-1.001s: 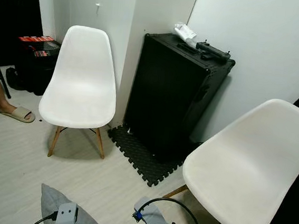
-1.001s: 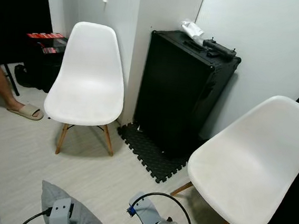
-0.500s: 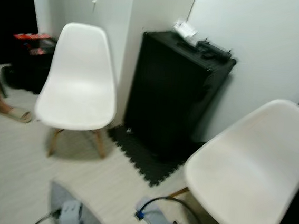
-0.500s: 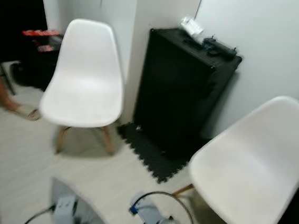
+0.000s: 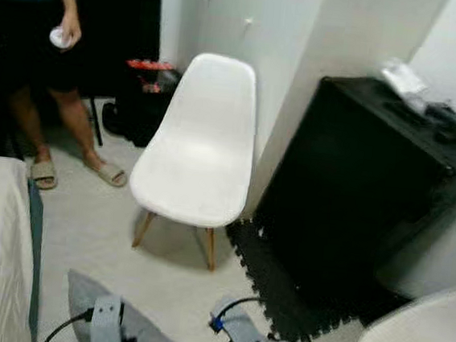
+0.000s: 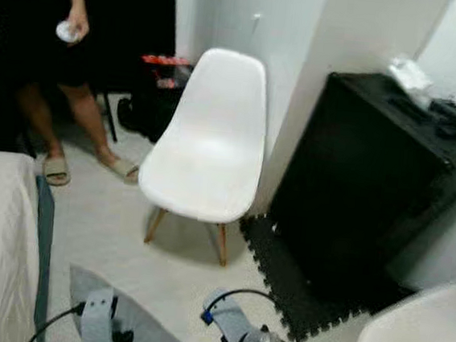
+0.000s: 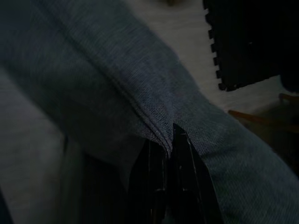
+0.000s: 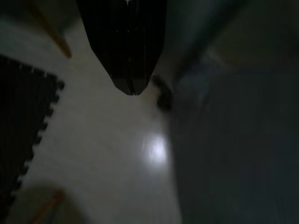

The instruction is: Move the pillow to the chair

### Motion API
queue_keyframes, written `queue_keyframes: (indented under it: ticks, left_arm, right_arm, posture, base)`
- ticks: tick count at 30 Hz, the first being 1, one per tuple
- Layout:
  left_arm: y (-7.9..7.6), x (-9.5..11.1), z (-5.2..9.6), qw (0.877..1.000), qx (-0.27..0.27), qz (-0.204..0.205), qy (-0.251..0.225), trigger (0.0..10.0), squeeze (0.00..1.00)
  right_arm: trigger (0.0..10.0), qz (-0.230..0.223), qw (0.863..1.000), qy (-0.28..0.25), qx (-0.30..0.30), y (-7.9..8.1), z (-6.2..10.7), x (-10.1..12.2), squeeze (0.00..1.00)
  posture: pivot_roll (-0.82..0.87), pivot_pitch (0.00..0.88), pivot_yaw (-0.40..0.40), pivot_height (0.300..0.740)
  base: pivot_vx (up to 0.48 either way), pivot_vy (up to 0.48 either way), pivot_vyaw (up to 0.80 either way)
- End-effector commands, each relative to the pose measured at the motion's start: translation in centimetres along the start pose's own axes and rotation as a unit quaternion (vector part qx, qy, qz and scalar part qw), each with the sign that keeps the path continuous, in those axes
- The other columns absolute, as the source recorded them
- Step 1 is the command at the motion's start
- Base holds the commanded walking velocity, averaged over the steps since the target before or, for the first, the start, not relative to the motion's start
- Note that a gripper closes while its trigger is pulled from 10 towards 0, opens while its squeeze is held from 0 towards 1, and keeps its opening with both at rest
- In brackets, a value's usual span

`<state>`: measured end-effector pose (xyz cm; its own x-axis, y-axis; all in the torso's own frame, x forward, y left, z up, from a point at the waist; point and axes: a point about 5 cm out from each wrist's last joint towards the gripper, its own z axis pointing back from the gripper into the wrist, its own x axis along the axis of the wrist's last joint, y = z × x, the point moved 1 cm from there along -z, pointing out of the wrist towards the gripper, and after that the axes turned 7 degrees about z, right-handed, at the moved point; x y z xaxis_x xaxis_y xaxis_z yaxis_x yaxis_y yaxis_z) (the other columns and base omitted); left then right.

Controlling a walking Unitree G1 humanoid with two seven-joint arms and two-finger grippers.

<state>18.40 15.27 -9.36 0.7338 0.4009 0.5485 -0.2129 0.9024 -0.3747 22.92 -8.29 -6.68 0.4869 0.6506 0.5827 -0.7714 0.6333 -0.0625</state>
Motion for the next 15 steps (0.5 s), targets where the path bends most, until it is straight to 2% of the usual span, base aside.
queue_keyframes:
  ticks: [1,3,5,8,9,10,11,12,13,14,15]
  left_arm:
    - [0.1,-0.6,0.1,1.000,-0.002,-0.004,0.013,10.0,0.00]
    - [0.3,-0.1,0.1,1.000,0.000,-0.001,0.000,10.0,0.00]
    - [0.4,0.1,0.1,1.000,0.001,0.002,-0.006,10.0,0.00]
    - [1.1,2.3,0.1,0.999,0.014,-0.001,-0.052,10.0,0.00]
    - [1.9,4.6,0.3,0.995,0.028,-0.013,-0.097,10.0,0.00]
    - [2.3,5.7,0.5,0.992,0.033,-0.014,-0.118,10.0,0.00]
    - [2.3,5.7,0.5,0.992,0.033,-0.014,-0.118,10.0,0.00]
    - [3.2,7.7,0.9,0.986,0.045,-0.016,-0.159,10.0,0.00]
    - [3.2,7.7,0.9,0.986,0.045,-0.016,-0.159,10.0,0.00]
    - [4.0,10.0,1.6,0.976,0.058,-0.023,-0.208,10.0,0.00]
    - [4.3,10.9,1.9,0.971,0.062,-0.026,-0.228,10.0,0.00]
  right_arm:
    - [10.0,-0.025,1.000,-0.018,0.002,0.1,-0.1,0.5,0.00]
    - [10.0,-0.067,0.995,-0.074,0.007,-0.6,0.0,3.0,0.00]
    - [10.0,-0.077,0.993,-0.089,0.007,-0.8,0.0,3.7,0.00]
    - [10.0,-0.086,0.990,-0.115,-0.008,-1.9,0.3,5.3,0.00]
    - [10.0,-0.074,0.991,-0.110,-0.028,-2.5,0.4,5.4,0.00]
    - [10.0,-0.069,0.992,-0.103,-0.036,-2.7,0.4,5.3,0.00]
    - [10.0,-0.069,0.992,-0.103,-0.036,-2.7,0.4,5.3,0.00]
    - [10.0,-0.061,0.993,-0.087,-0.052,-3.1,0.5,4.8,0.00]
    - [10.0,-0.061,0.993,-0.087,-0.052,-3.1,0.5,4.8,0.00]
    - [10.0,-0.062,0.993,-0.067,-0.070,-3.5,0.6,4.0,0.00]
    - [10.0,-0.066,0.993,-0.059,-0.077,-3.6,0.6,3.6,0.00]
  posture:
    - [0.09,0.000,-0.144,0.716]
    - [0.09,0.001,-0.144,0.716]
    - [0.09,0.001,-0.144,0.716]
    - [0.09,0.006,-0.143,0.716]
    - [0.09,0.007,-0.144,0.716]
    - [0.09,0.010,-0.143,0.716]
    - [0.09,0.010,-0.143,0.716]
    - [0.10,0.012,-0.144,0.716]
    - [0.10,0.012,-0.144,0.716]
    - [0.11,0.015,-0.144,0.716]
    - [0.11,0.015,-0.144,0.716]
  base:
    - [0.337,0.000,0.00]
    - [0.337,0.000,0.00]
    - [0.337,0.000,0.00]
    - [0.340,0.000,0.00]
    - [0.341,0.000,0.00]
    - [0.341,0.000,0.00]
    - [0.341,0.000,0.00]
    - [0.341,0.000,0.00]
    - [0.341,0.000,0.00]
    - [0.345,0.000,0.00]
    - [0.345,0.000,0.00]
